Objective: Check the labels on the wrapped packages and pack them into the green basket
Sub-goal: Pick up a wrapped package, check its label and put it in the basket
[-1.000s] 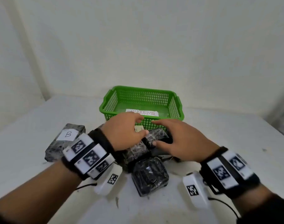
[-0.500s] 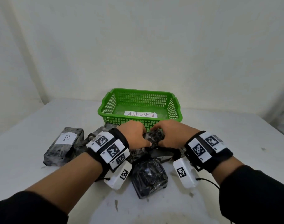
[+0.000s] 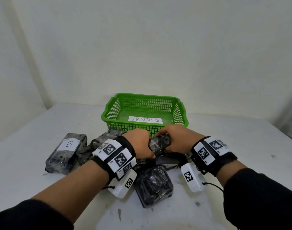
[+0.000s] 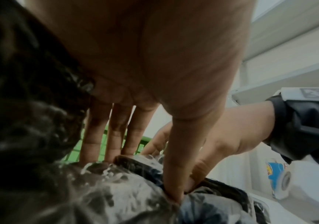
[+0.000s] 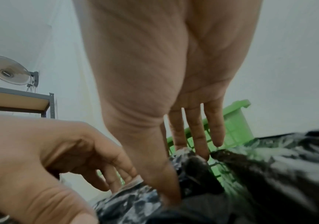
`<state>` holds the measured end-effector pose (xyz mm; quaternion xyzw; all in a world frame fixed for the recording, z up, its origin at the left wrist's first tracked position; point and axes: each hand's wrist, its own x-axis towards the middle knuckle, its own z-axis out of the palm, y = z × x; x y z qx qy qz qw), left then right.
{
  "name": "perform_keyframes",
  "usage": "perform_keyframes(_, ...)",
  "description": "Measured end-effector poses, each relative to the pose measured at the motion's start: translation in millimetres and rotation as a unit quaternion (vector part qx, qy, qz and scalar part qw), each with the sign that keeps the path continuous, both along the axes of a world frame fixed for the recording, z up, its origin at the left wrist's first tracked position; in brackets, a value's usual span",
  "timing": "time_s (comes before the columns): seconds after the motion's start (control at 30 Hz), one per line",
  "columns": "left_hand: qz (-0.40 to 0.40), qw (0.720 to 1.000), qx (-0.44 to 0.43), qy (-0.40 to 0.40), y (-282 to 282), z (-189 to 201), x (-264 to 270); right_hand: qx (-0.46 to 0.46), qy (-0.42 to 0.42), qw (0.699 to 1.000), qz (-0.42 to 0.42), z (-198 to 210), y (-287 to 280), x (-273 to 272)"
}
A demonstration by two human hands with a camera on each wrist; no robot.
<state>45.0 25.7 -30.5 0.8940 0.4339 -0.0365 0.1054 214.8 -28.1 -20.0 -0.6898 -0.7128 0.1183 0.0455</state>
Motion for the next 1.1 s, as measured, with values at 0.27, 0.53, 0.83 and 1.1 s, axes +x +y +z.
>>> perform_keyframes(0.27, 0.030, 0.965, -0.041, -0.258, 9, 25, -20, 0.091, 0.234, 0.968, -0.016, 10, -8, 23)
perform_keyframes(0.53, 0.062, 0.881, -0.069, -0.463, 8, 30, -21, 0.119, 0.392, 0.912, -0.030, 18, -9, 12)
perform_keyframes(0.83, 0.063, 0.820, -0.160, -0.545, 5, 11, -24, 0.179, 0.487, 0.853, -0.067, 11, -15, -1)
perform_keyframes(1.1, 0.079, 0.807, -0.203, -0.549, -1, 5, -20, 0.152, 0.526, 0.832, -0.092, 10, -24, 6)
